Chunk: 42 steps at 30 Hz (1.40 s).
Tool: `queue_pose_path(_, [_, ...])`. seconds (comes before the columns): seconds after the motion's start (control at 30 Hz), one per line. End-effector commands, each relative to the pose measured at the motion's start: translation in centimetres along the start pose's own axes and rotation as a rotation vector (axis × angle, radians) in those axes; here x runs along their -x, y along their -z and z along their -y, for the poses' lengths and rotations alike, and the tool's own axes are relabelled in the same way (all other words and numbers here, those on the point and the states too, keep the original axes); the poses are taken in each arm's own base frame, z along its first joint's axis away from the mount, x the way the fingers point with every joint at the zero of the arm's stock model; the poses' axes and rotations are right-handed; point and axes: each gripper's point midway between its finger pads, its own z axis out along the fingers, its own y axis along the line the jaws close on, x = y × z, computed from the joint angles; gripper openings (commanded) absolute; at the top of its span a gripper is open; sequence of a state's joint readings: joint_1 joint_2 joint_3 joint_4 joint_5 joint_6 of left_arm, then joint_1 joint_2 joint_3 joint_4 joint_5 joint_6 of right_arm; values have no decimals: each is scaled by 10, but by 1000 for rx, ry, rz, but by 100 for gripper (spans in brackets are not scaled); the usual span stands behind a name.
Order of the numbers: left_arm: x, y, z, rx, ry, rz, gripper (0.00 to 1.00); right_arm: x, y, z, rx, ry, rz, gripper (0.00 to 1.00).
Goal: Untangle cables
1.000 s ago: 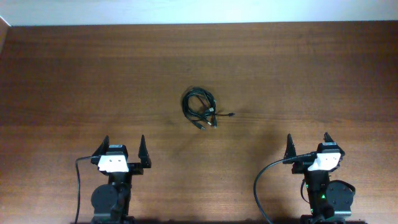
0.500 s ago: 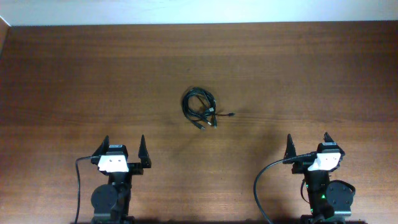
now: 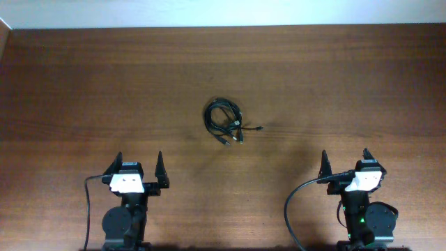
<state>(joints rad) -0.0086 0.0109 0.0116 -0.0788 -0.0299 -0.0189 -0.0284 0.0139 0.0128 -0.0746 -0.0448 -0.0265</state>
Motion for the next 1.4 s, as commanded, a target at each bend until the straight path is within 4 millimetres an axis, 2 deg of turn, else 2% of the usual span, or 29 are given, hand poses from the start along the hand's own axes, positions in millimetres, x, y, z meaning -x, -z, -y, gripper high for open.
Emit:
queue_pose_path(0.0, [-2, 0, 0, -3, -12, -3, 99, -3, 0, 3, -13, -5, -3, 98])
queue_pose_path(0.9, [-1, 0, 0, -5, -11, -2, 99, -3, 0, 3, -13, -5, -3, 98])
queue_pose_path(0.93, [-1, 0, 9, -57, 17, -3, 99, -3, 0, 3, -13, -5, -3, 98])
queue_pose_path(1.0, [3, 6, 44, -264, 143, -5, 99, -3, 0, 3, -13, -5, -3, 98])
queue_pose_path(1.07, [6, 15, 69, -416, 207, -19, 99, -3, 0, 3, -13, -5, -3, 98])
queue_pose_path(1.1, [9, 22, 82, -504, 240, -26, 99, -3, 0, 3, -13, -5, -3, 98])
queue_pose_path(1.2, [23, 31, 96, -602, 231, 21, 99, -3, 0, 3, -13, -5, -3, 98])
queue_pose_path(1.3, [65, 40, 96, -626, 179, 210, 99, -3, 0, 3, -13, -5, -3, 98])
queue_pose_path(1.37, [100, 54, 96, -640, 135, 364, 99, -3, 0, 3, -13, -5, -3, 98])
